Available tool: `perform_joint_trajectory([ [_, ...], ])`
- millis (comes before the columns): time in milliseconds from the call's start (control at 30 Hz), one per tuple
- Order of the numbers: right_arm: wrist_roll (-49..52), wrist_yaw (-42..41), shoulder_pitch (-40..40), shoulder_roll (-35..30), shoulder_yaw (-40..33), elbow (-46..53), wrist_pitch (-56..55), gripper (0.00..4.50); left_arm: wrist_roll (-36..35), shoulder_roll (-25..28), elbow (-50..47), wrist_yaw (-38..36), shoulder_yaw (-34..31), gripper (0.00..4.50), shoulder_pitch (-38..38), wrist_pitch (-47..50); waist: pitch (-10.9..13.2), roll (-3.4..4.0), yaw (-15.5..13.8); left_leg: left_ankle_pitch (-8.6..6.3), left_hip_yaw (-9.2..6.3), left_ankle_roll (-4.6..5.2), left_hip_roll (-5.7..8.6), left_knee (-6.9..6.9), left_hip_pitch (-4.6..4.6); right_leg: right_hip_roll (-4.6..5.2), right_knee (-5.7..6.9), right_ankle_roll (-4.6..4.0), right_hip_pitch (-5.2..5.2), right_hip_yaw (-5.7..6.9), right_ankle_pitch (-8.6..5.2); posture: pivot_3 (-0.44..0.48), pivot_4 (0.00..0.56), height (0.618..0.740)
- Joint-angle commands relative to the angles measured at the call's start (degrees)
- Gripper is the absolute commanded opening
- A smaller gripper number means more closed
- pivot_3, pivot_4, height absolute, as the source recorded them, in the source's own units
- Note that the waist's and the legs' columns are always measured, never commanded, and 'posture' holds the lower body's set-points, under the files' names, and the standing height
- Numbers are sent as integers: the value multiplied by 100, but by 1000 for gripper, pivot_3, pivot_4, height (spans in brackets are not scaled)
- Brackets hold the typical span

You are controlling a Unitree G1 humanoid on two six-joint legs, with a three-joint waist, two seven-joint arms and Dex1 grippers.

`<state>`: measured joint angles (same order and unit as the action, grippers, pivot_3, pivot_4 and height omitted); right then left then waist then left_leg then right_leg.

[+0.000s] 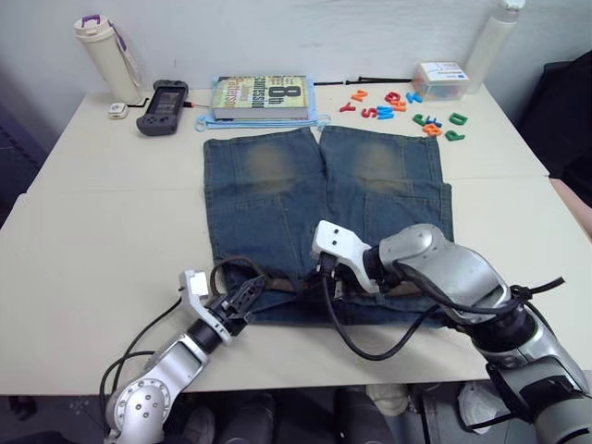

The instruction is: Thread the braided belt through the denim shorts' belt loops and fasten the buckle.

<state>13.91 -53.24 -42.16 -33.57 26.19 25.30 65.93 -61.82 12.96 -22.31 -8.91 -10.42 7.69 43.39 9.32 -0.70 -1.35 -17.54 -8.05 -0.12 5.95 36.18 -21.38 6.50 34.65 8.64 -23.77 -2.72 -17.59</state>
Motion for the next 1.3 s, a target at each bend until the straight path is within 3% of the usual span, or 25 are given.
perform_joint_trajectory([
  [33, -257, 550, 97, -243, 88, 803, 107, 716, -248, 221, -202, -112, -142, 0, 86, 192, 1, -2, -9, 0, 0, 0, 0, 0, 0, 1, 0, 0, 0, 1, 0, 0, 150, 740],
  [167, -419, 937, 131, -316, 293, 1041, 130, 708, -75, 487, -405, -385, -2, 1348, 136, 211, 4, -4, 11, 0, 4, 0, -2, 0, 0, -1, 0, 0, 0, -1, 0, 0, 150, 740],
  [400, -86, 1148, 167, -153, 43, 1304, 539, 708, -132, 467, -312, -308, -67, 4403, 11, 255, 6, -2, 4, 1, 4, 0, -5, 1, 1, -3, 1, -1, 2, 0, -1, 0, 150, 740],
  [633, -105, 1340, 826, -631, 300, 1893, 320, 708, -127, 421, -242, -222, -81, 4403, -59, 300, 7, -4, -12, 0, 3, -1, -5, 1, 3, -3, -1, -3, 6, 2, -2, 0, 150, 740],
  [767, -763, 1821, 1200, -851, 648, 1816, -572, 708, -135, 411, -219, -196, -115, 4403, -45, 335, 7, -4, 2, 0, 9, -2, -8, 0, 9, -5, 2, -3, 7, 0, -2, 0, 150, 740],
  [1033, -1317, 2467, 1789, -534, 485, 1998, -1760, 708, -145, 435, -140, -161, -163, 4403, -128, 409, 7, -4, -2, 1, 9, -4, -10, 0, 12, -8, 4, -3, 8, -1, -2, 0, 150, 740],
  [1300, -2014, 2610, 2027, -619, 879, 1713, -2306, 708, -180, 464, -124, -161, -187, 4403, -189, 491, 7, -4, -2, 2, 8, -7, -11, 0, 18, -11, 8, -3, 12, -1, -2, 0, 150, 740],
])
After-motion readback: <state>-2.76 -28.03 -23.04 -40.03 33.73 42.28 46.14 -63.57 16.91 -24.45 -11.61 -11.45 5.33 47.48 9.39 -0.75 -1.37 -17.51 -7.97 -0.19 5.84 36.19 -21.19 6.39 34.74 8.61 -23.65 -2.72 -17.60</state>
